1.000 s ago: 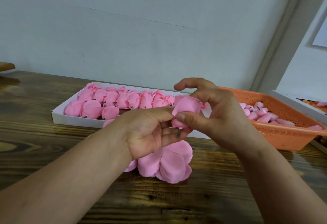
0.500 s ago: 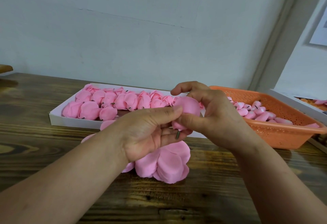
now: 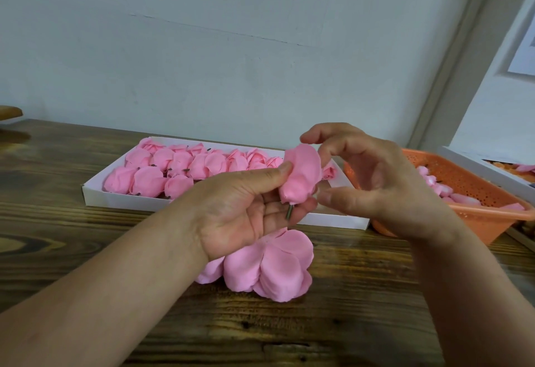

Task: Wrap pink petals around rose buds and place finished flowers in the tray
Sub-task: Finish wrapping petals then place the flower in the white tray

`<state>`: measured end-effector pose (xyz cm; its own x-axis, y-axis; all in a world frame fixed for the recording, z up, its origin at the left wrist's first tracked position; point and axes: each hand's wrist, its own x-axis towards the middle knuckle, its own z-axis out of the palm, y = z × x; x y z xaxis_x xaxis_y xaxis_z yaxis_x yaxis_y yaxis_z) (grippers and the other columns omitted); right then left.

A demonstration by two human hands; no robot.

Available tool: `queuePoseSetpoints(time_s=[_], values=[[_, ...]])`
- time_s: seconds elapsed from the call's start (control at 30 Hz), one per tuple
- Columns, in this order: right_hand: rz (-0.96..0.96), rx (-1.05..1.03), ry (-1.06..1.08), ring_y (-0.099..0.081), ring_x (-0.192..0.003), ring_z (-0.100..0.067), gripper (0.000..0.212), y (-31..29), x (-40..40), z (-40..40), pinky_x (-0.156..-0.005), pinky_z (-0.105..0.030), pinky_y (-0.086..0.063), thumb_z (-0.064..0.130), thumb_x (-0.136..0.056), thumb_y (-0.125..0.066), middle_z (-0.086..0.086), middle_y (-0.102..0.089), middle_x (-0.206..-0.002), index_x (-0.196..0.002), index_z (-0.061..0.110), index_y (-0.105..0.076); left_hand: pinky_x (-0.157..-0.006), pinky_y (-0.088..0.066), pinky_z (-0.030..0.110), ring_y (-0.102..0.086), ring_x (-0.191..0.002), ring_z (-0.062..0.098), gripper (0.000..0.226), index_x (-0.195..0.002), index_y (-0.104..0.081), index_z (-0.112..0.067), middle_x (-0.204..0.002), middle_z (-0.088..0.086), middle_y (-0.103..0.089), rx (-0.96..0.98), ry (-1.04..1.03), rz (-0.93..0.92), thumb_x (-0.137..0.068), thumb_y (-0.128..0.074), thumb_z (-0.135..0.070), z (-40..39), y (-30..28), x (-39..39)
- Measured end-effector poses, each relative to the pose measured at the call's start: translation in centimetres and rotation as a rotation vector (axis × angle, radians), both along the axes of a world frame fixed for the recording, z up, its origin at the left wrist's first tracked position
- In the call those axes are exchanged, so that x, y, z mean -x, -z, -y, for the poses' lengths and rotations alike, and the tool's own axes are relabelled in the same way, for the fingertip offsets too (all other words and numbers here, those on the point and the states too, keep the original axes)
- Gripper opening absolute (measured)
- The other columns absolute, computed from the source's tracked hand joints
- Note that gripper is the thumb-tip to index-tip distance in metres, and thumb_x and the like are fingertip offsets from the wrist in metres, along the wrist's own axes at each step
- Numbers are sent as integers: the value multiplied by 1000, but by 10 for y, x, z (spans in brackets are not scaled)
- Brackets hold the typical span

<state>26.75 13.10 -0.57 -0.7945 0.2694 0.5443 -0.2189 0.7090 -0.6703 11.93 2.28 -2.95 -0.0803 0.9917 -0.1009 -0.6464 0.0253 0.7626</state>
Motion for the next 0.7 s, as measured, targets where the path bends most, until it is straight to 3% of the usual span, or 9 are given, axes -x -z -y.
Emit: queuePoseSetpoints(time_s=[0.07,0.17,0.27,0.5,0.7], values=[[9,-38,5,-51,-120,-15,33,1,0,1,-91,-25,-46,2,-64,-71,-6,-54,-121,-92,13,-58,-63,-60,29,-72,-72,24,43,-107,-67,4,-99,18,-71,-4,26,15,-68,-65,-13,0,0,1],[9,-75,37,-50,-123,-16,40,1,1,2,-100,-33,-43,5,-62,-74,-4,-55,-123,-98,12,-57,-56,-59,29,-72,-67,26,30,-90,-73,7,-88,21,-72,-5,59,15,-67,-66,-12,1,1,2],[32,-98,43,-52,-118,-16,30,0,1,2,-99,-38,-42,5,-62,-73,-4,-55,-121,-87,8,-58,-57,-58,29,-72,-69,26,27,-86,-75,5,-91,20,-72,-15,95,13,-66,-66,-11,1,2,2],[6,-70,7,-50,-120,-13,28,-1,-1,4,-91,-27,-47,1,-63,-70,-6,-54,-121,-88,12,-64,-62,-59,27,-72,-70,25,33,-90,-76,-1,-85,16,-72,0,111,-139,-64,-68,-19,-1,6,3],[-37,-14,-82,-55,-108,-12,18,-2,-3,3,-82,-26,-48,1,-67,-70,-6,-56,-117,-73,13,-58,-57,-59,26,-71,-68,24,28,-88,-77,-3,-85,15,-72,-7,179,-91,-68,-68,-20,1,5,4]])
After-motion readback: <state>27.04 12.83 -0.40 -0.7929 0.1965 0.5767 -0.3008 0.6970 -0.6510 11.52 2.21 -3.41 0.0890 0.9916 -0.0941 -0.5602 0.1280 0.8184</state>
